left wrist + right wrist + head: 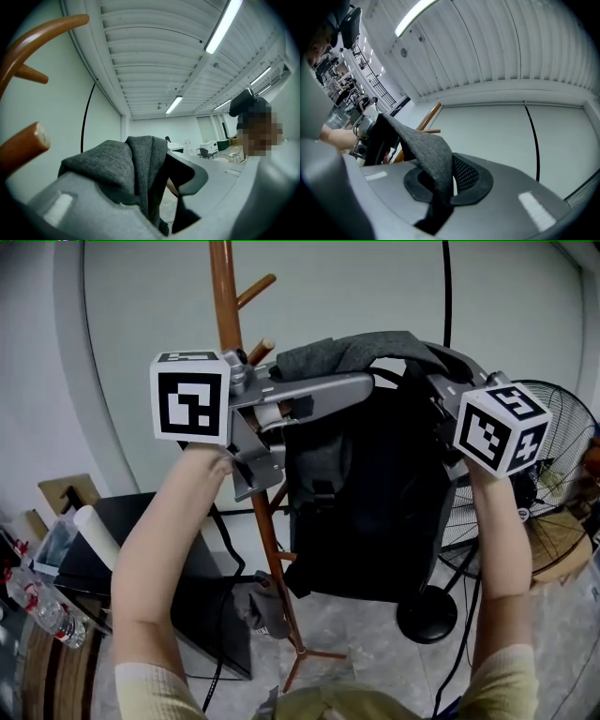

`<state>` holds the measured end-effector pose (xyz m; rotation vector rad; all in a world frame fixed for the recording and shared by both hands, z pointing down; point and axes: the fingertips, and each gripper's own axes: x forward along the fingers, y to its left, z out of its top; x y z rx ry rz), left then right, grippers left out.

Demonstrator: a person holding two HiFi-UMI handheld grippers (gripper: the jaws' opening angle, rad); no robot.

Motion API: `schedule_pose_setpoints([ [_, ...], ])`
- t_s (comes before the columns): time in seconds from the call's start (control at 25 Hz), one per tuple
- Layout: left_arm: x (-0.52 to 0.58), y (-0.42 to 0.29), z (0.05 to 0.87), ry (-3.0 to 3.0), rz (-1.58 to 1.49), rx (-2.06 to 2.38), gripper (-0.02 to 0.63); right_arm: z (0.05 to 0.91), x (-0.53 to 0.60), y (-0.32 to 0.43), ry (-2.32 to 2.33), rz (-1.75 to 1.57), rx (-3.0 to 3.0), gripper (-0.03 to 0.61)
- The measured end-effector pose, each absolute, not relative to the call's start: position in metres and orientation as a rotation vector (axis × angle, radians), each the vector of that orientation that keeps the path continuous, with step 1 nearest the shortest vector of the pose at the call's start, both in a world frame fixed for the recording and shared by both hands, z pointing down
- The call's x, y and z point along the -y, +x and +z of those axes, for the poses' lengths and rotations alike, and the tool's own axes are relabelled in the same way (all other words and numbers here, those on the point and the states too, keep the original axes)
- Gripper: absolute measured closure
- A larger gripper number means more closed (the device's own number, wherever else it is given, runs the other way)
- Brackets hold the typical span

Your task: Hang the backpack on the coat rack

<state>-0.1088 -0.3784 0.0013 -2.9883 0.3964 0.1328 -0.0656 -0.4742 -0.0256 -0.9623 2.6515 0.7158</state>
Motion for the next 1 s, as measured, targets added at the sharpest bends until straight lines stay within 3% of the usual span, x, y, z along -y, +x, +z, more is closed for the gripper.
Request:
schedule_pose_setpoints([
  [0.36,0.390,-0.110,0.007,-3.026,0.024,-0.391,0.430,-0.028,0.483,-0.061,-1.012,0.812,-2.606,0.546],
  [0.64,0.350,-0.164,-0.061,-3.153,0.064,-0.265,0.430,-0.103,0.445,-0.115,-1.072,0.910,-2.620,0.546],
  [1.0,0.349,-0.174,-0.045,-3.288,-0.029,-0.126,0.414,-0.097,0.452,-0.124,-1.078,1.043,-2.616,0.548],
])
